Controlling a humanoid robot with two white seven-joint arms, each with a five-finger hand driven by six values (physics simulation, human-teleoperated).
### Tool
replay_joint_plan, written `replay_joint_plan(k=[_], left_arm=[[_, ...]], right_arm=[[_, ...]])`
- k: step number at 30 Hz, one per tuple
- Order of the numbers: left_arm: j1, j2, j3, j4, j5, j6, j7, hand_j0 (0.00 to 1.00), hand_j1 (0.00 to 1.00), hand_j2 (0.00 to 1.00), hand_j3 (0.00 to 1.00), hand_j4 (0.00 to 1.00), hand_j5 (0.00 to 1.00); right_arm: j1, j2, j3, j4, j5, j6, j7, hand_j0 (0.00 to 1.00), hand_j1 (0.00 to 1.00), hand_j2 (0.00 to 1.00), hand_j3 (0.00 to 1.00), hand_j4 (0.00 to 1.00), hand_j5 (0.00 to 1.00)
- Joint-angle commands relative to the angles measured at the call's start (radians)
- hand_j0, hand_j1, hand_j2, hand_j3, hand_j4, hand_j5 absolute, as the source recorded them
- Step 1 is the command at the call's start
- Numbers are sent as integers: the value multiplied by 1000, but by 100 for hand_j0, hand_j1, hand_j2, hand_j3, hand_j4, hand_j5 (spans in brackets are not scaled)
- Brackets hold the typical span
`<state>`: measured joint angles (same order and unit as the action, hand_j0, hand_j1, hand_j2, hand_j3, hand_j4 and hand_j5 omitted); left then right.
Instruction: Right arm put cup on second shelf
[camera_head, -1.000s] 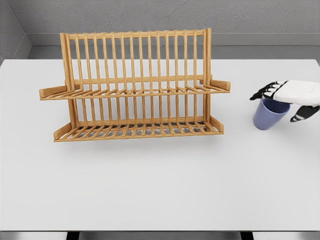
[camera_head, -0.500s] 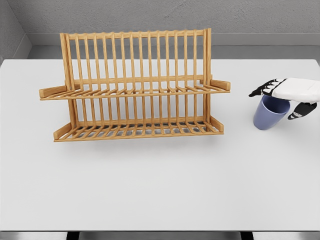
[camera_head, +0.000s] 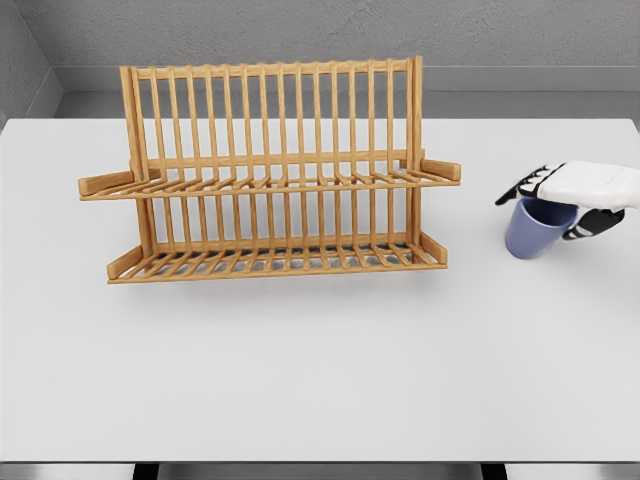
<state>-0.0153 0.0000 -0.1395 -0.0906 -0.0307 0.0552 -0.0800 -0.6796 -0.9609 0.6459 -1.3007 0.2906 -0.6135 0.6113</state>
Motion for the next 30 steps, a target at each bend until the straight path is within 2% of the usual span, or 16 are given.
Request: replay_joint_plan(k=[1, 11, 17, 19, 20, 30], left_arm=[[0, 0, 0, 0, 0, 0, 0, 100, 100, 100, 100, 100, 100], [0, 0, 0, 0, 0, 0, 0, 100, 100, 100, 100, 100, 100], [0, 0, 0, 0, 0, 0, 0, 100, 100, 100, 100, 100, 100], [0, 0, 0, 0, 0, 0, -1, 100, 100, 100, 100, 100, 100], [0, 0, 0, 0, 0, 0, 0, 100, 100, 100, 100, 100, 100], [0, 0, 0, 0, 0, 0, 0, 100, 100, 100, 100, 100, 100]], right_arm=[[0, -1, 0, 0, -5, 3, 0, 78, 78, 78, 78, 78, 78], [-17, -1, -8, -3, -5, 3, 0, 78, 78, 78, 78, 78, 78], [-20, -1, -11, -8, -7, 3, 0, 68, 68, 68, 68, 68, 68], [-20, -1, -11, -8, -7, 3, 0, 68, 68, 68, 68, 68, 68], [-20, -1, -11, -8, -8, 3, 0, 64, 64, 64, 64, 64, 64], [-49, -1, -17, -9, -10, 3, 0, 65, 65, 65, 65, 65, 65]])
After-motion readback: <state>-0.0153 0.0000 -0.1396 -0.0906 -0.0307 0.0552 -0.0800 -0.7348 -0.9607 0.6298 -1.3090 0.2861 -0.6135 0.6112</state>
